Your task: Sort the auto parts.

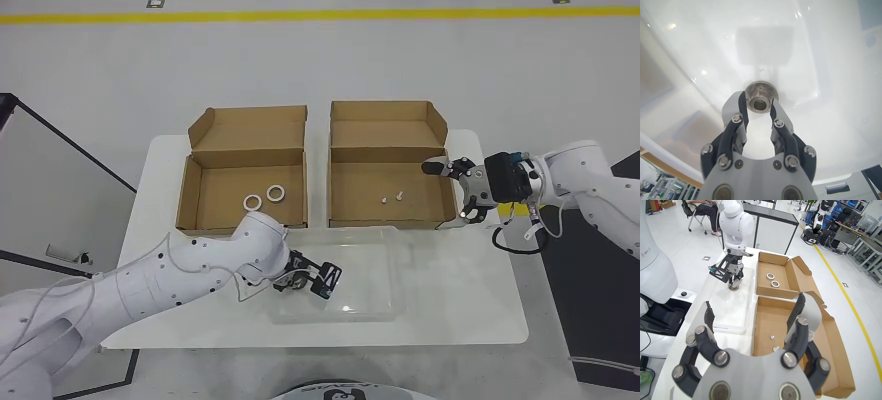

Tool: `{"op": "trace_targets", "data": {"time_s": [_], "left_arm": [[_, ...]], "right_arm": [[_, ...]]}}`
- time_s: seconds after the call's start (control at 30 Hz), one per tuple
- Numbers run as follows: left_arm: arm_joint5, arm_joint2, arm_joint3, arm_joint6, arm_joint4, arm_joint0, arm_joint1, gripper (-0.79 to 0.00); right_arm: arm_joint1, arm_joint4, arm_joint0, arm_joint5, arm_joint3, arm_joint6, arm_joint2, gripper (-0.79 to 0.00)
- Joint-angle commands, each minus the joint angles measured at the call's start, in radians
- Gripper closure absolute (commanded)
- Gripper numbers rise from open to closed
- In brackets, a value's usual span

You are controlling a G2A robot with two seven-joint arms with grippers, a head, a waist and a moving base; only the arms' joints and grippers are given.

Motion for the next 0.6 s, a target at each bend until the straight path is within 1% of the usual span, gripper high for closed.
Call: {"op": "trace_targets", "data": {"time_s": [0.0, 0.33, 0.57], "left_arm": [[-0.006, 0.0, 0.009, 0.007, 0.007, 0.004, -0.005, -0.332], [-0.045, 0.0, 0.046, 0.045, 0.054, 0.005, -0.019, -0.329], [-0.023, 0.0, 0.032, 0.023, 0.012, -0.02, -0.02, -0.314]], "right_arm": [[0.0, 0.0, 0.0, 0.0, 0.0, 0.0, 0.0, -0.785], [0.0, 0.0, 0.0, 0.0, 0.0, 0.0, 0.0, -0.785], [0.0, 0.0, 0.0, 0.0, 0.0, 0.0, 0.0, -0.785]]}}
